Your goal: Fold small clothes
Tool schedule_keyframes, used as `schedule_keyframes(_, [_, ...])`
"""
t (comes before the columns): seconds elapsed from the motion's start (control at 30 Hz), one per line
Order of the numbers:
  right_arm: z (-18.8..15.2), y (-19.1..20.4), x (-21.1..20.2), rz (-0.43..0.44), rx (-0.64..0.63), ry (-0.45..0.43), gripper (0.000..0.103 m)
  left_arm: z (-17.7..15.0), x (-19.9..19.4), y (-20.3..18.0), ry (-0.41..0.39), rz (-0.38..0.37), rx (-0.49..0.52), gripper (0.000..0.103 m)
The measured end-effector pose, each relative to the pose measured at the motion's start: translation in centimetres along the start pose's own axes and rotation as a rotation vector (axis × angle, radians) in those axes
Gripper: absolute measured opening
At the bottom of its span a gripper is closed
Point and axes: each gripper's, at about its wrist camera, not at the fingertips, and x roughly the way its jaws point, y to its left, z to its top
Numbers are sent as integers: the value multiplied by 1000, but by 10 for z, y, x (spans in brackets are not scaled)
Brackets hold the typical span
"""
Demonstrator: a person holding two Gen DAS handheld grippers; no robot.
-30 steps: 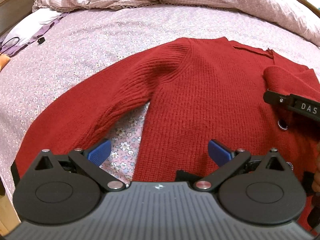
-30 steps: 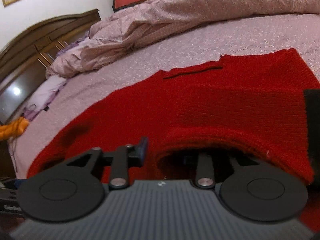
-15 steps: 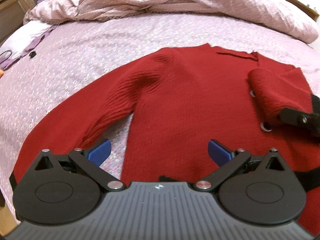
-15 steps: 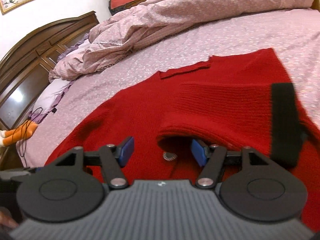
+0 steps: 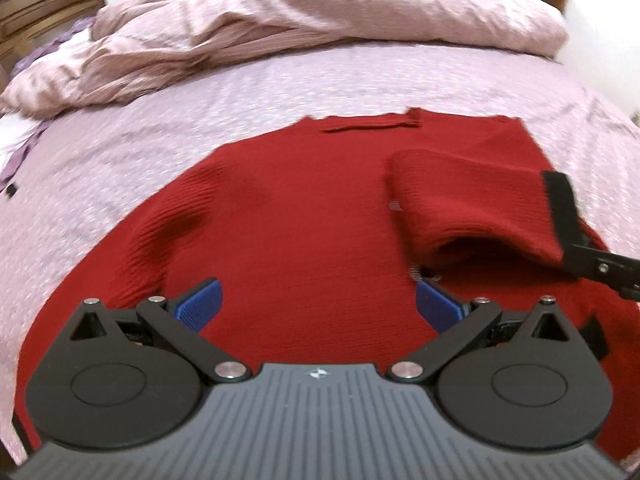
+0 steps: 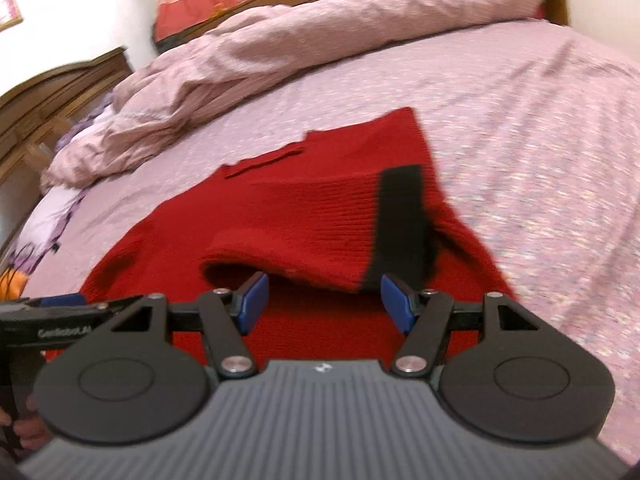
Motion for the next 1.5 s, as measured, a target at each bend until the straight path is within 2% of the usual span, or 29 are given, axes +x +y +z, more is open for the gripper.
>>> schedule_keyframes(0.17, [-1, -26, -3, -59, 55, -19, 64, 3, 3, -41, 12, -49, 84, 103])
schedule_keyframes(0.37, [-1, -55, -12, -75, 133, -41, 64, 4, 10, -91, 19, -96, 188, 103])
schedule_keyframes(0.63, [-2, -80, -19, -87, 171, -48, 64, 1, 25, -145, -18, -21, 400, 103])
schedule_keyframes(0.9, [-4, -95, -20, -96, 200, -46, 64, -4, 45, -181, -53, -21, 571, 103])
schedule_keyframes(1.03, [-5, -100, -19, -98, 215, -41, 64, -5, 53, -191, -97, -17, 603, 102])
schedule_keyframes(1.1, [-6, -102, -18, -99, 225, -38, 64, -2, 54, -189, -115, -35, 585, 92])
schedule_keyframes(1.17, [-7, -105, -17, -100, 235, -36, 64, 0, 53, -184, -110, -79, 559, 70])
schedule_keyframes(1.27, [-7, -106, -17, -100, 243, -38, 64, 5, 49, -174, -102, -101, 508, 45])
schedule_keyframes(1.33, [-7, -106, -17, -98, 245, -40, 64, 10, 42, -164, -113, -130, 459, 36])
schedule_keyframes(1.4, [-7, -105, -17, -95, 244, -40, 64, 16, 37, -153, -120, -159, 397, 32])
schedule_keyframes(1.5, [-7, -101, -15, -89, 236, -35, 64, 23, 28, -139, -149, -156, 332, 25])
